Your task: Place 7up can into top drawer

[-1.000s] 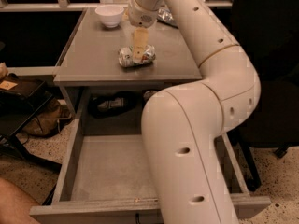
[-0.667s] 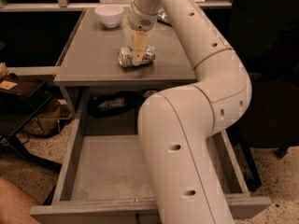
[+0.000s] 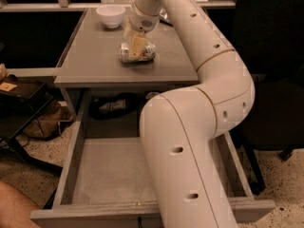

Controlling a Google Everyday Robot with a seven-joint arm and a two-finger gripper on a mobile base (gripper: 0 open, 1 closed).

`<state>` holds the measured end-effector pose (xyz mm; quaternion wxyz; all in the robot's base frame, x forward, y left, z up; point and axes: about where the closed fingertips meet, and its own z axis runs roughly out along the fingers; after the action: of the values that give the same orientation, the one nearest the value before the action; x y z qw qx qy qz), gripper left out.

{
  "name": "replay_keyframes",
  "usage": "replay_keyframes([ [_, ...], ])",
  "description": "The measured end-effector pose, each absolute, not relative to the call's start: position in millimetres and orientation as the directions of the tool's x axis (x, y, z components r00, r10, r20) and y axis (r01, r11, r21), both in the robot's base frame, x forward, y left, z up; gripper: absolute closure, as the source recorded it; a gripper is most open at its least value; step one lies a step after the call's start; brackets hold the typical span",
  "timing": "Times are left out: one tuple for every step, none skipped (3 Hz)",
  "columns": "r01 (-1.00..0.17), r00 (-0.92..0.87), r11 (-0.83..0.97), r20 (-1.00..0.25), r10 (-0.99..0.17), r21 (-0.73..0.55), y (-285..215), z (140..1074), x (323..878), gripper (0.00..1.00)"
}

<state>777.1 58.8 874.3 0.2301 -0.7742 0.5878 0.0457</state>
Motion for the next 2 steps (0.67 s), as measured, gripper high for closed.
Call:
replay_keyframes([
  [-0.927,0.297,-0.187,-0.333,-0.895,-0.324,59.0,883.0,777.2,0.65],
  [-0.906,0.263,-0.112,-0.337,-0.904,-0.408,53.8,922.2,771.3,0.88],
])
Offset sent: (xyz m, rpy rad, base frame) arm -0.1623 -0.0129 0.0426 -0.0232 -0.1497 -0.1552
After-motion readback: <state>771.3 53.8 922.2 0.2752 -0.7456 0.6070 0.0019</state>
